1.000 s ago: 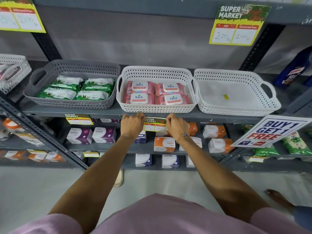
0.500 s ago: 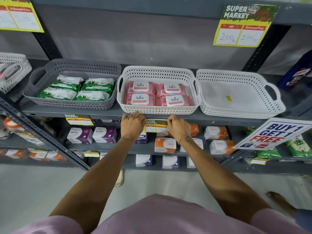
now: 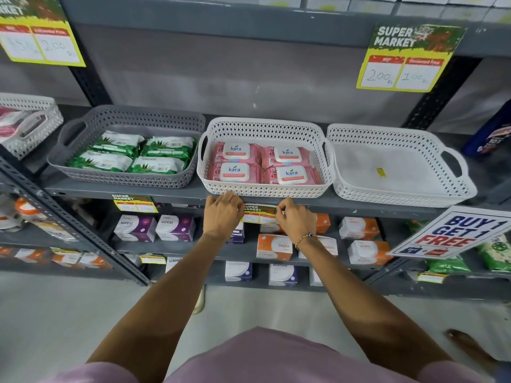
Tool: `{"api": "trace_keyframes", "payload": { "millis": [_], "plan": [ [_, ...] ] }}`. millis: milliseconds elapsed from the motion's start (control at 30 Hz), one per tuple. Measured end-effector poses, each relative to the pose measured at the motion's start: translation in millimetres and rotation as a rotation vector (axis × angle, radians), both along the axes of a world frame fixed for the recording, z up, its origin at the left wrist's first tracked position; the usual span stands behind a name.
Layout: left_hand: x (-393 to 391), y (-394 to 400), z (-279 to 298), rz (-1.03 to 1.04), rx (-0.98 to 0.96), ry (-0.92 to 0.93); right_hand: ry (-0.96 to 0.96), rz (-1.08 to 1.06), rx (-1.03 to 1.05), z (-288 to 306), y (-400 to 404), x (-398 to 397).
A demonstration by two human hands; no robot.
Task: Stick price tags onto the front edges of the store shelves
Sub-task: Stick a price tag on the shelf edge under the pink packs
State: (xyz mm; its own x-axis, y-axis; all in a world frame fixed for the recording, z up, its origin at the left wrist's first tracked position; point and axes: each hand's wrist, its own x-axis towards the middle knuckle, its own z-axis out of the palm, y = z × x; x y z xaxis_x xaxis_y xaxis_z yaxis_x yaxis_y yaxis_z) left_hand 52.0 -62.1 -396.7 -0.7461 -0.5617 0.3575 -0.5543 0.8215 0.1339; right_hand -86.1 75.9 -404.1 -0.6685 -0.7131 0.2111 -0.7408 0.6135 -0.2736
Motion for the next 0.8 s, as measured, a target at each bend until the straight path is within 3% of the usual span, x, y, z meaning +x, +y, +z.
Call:
{"api": "trace_keyframes", "payload": {
  "millis": [500, 800],
  "plan": [
    [1, 1, 2, -0.043, 0.003, 0.098, -0.045, 0.009, 0.043, 7, 0, -4],
    [-3, 10, 2, 0.025, -0.012, 0.061, -0.013, -0.043, -0.009, 2, -1, -1]
  ]
}}
